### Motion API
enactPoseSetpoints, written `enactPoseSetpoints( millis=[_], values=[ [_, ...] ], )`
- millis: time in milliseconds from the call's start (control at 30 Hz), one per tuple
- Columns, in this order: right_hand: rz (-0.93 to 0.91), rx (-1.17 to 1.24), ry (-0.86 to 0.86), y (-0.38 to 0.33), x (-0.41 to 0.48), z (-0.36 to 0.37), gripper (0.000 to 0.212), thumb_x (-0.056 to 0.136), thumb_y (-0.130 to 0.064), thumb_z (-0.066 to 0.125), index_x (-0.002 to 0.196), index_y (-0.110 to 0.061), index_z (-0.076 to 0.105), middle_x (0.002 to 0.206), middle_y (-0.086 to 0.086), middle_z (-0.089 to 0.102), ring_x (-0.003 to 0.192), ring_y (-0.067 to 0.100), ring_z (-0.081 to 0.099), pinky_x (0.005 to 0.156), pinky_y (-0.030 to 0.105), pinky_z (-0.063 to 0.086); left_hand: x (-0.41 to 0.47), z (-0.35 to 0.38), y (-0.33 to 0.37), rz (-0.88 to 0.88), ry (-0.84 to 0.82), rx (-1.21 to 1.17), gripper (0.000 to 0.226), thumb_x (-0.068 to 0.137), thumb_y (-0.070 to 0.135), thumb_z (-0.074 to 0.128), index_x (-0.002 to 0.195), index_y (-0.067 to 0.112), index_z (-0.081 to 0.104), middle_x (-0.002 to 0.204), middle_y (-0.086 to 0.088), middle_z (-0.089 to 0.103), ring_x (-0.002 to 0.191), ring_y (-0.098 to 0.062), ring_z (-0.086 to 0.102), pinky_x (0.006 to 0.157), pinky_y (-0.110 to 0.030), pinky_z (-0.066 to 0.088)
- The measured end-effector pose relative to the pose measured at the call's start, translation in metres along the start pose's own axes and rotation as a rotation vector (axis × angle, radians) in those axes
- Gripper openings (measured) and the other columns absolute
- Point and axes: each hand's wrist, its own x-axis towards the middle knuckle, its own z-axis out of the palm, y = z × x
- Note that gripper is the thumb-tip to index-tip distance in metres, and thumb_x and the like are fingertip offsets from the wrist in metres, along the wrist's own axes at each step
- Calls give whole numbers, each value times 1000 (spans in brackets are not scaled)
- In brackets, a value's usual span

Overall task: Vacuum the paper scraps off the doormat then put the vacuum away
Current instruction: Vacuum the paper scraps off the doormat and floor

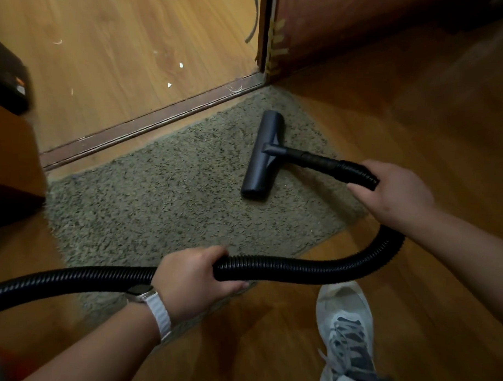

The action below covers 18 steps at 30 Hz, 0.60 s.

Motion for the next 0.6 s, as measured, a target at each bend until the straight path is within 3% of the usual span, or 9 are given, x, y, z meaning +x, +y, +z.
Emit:
enactPoseSetpoints(
  millis=[133,233,367,433,600],
  values=[
    [-115,99,-100,-7,-17,14,27,92,-37,64,119,-32,62,89,-12,60,75,10,57,59,33,48,-13,12,-8,80,-18,11,57,67,86,46,79,33,65,58,16,59,50,-2,57,41,-17,37],
    [-174,132,-124,-12,-27,29,32,91,-38,64,123,-32,60,96,-10,61,82,11,58,63,28,46,-20,16,-12,131,-34,61,56,68,85,46,79,34,66,59,17,59,51,-3,58,42,-20,40],
    [-153,168,-170,-12,-29,48,33,91,-39,64,122,-30,59,99,-9,60,87,13,58,71,32,49,-18,18,-18,182,-60,151,56,69,81,45,77,31,68,59,15,61,48,-7,59,39,-22,41],
    [-100,165,-204,-9,-25,55,29,92,-40,63,118,-30,58,96,-10,59,83,10,58,69,32,50,-14,23,-26,173,-67,187,58,70,82,42,77,30,67,59,13,60,48,-10,59,39,-23,42],
    [-3,88,-339,-5,-21,74,34,92,-42,62,121,-25,52,95,-5,61,79,13,61,71,38,56,-14,39,-28,110,-237,238,58,77,82,36,95,30,56,88,10,63,80,-15,64,65,-30,47]
  ],
)
